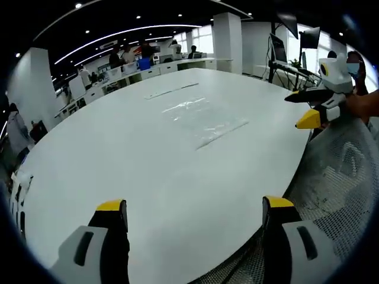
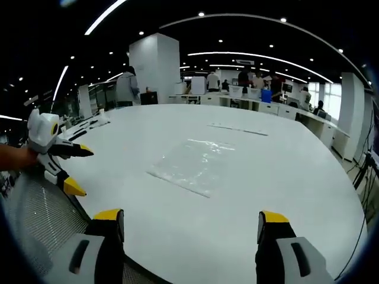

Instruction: Open the resealable bag by pulling the two sides of the seal apart until the entire bag opening is separated and visibly accessible.

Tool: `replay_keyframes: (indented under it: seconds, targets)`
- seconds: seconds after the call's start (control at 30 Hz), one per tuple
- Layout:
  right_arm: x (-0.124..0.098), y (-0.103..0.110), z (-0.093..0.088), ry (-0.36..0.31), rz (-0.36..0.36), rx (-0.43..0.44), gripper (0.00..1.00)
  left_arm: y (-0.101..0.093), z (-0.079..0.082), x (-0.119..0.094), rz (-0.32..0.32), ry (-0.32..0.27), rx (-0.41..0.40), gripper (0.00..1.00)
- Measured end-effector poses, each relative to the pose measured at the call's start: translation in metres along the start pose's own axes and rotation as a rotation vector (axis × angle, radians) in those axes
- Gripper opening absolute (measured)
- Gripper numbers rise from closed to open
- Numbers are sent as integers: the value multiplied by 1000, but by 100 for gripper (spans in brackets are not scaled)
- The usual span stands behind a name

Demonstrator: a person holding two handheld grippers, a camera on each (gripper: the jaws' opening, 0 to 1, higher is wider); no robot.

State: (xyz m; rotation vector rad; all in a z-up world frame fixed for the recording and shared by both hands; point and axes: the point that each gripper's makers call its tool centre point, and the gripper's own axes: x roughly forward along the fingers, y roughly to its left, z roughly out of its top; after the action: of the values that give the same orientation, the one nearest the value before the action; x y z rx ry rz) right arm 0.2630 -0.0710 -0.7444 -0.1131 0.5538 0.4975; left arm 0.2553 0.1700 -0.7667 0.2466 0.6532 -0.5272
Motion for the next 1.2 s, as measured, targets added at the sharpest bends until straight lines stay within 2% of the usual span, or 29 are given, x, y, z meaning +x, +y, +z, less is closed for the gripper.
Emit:
replay_keyframes:
  seconds: [0.7,1.2]
  targets:
    - [-1,-3,-2,7,-7,-2,90,-2,-4,1,-1,27,23,93]
    - [-1,-1,-2,7,-2,4,89,-4,-6,1,-3,39,71,91]
